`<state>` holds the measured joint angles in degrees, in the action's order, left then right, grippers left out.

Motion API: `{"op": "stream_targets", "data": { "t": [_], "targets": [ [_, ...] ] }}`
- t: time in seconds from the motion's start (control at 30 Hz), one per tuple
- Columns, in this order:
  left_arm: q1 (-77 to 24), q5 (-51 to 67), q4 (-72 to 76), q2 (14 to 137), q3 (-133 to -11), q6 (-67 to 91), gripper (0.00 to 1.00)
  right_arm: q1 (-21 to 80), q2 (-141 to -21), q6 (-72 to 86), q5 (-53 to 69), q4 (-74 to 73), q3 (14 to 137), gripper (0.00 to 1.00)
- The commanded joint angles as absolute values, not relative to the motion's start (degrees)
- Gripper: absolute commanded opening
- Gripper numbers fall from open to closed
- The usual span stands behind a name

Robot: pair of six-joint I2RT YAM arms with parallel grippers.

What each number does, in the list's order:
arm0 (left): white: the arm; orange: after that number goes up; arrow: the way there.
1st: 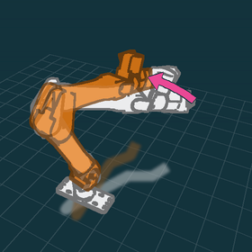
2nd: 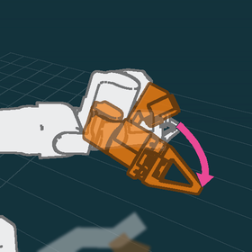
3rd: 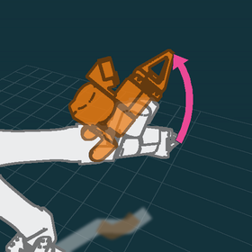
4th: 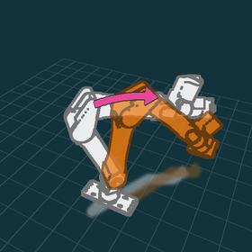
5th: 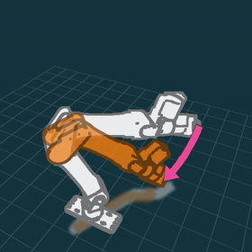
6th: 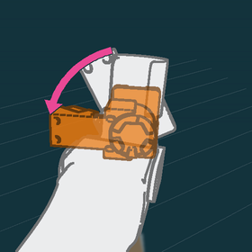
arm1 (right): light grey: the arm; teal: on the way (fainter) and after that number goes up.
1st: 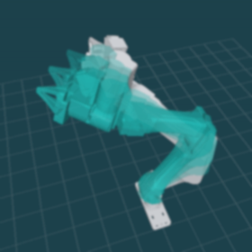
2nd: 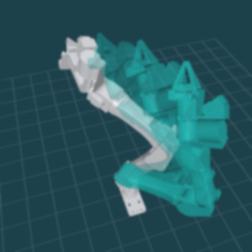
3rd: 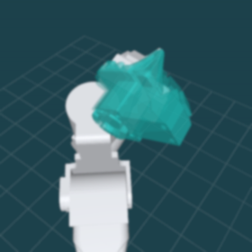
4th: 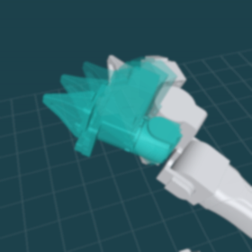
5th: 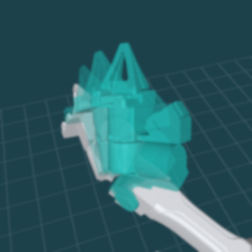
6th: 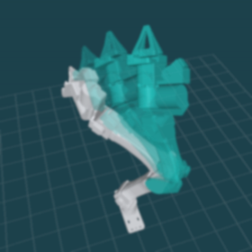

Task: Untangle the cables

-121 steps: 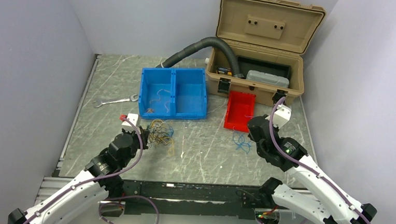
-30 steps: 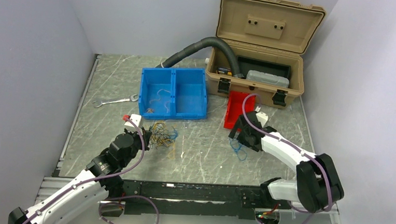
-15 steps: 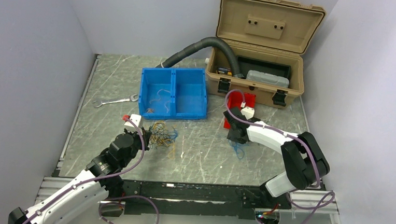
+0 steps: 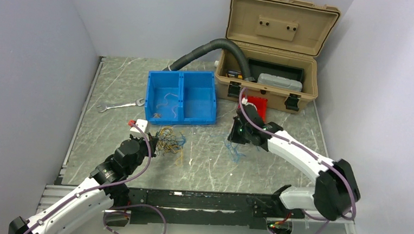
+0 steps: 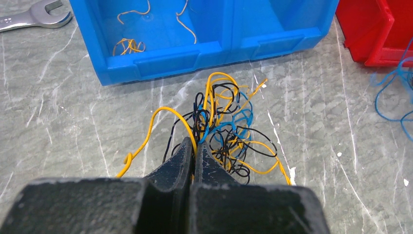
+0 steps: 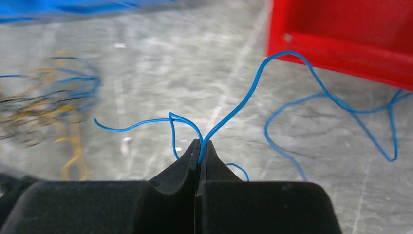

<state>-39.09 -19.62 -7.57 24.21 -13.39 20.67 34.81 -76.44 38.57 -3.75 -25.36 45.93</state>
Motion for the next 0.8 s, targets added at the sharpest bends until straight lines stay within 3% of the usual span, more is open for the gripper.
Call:
{"op": "stream_targets", "data": {
  "t": [0.0, 0.27, 0.6, 0.77],
  "targets": [
    [-38.92, -20.32, -5.63, 24.08, -14.31, 20.67, 0.0, 35.09, -69.2, 36.18, 4.8, -26.58, 52.64, 0.0],
    [-38.93, -19.88, -5.28, 24.35, -14.25, 20.48, 0.0, 35.11, -66.09, 33.85, 9.61, -28.37, 63.9, 0.0],
    [-38.91, -19.76, -5.35, 23.96, -14.03, 20.55, 0.0, 35.12, -78.06, 31.71, 15.26, -29.84, 85.38, 0.0],
    [-38.97, -19.41, -4.81, 24.32, -13.85, 20.48, 0.0, 35.02, -84.16, 30.8, 14.1, -33.8, 102.02, 0.0]
  ]
}}
